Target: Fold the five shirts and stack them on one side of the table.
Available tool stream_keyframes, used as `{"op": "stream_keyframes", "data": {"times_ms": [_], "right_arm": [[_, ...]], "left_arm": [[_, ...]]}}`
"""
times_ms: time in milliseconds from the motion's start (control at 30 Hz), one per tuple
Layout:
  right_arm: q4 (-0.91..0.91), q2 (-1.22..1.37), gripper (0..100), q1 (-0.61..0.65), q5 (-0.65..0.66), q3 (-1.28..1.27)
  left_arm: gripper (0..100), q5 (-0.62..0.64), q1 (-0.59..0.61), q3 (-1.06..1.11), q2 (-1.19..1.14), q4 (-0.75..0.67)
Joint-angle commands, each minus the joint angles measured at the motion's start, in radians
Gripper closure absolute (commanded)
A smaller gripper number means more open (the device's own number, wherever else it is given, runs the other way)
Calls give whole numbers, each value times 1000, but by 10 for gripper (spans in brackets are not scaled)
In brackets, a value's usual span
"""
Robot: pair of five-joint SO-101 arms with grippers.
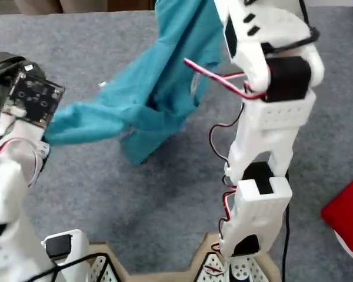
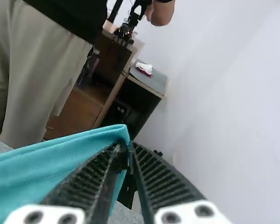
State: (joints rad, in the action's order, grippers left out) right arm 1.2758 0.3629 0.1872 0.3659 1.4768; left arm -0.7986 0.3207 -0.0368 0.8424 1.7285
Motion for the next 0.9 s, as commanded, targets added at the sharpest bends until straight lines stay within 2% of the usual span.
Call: {"op": "stream_keyframes", "data": {"times_ms": [0, 233, 400, 467, 633, 867], "right_arm": [[98, -68, 993, 39, 11, 84], [359, -157, 993, 76, 11, 82], [514, -159, 993, 68, 5, 82], [512, -163, 993, 16, 2, 41], [511, -226, 993, -119, -38, -243], [489, -243, 993, -278, -31, -584]], "left_arm": [[778, 222, 2, -28, 24, -137], [795, 660, 28, -203, 12, -262], [829, 964, 21, -57, -62, -413], [828, 1068, -32, 57, -142, -502], [828, 1115, -219, 149, -403, -612], [828, 1115, -482, -54, -797, -618]]}}
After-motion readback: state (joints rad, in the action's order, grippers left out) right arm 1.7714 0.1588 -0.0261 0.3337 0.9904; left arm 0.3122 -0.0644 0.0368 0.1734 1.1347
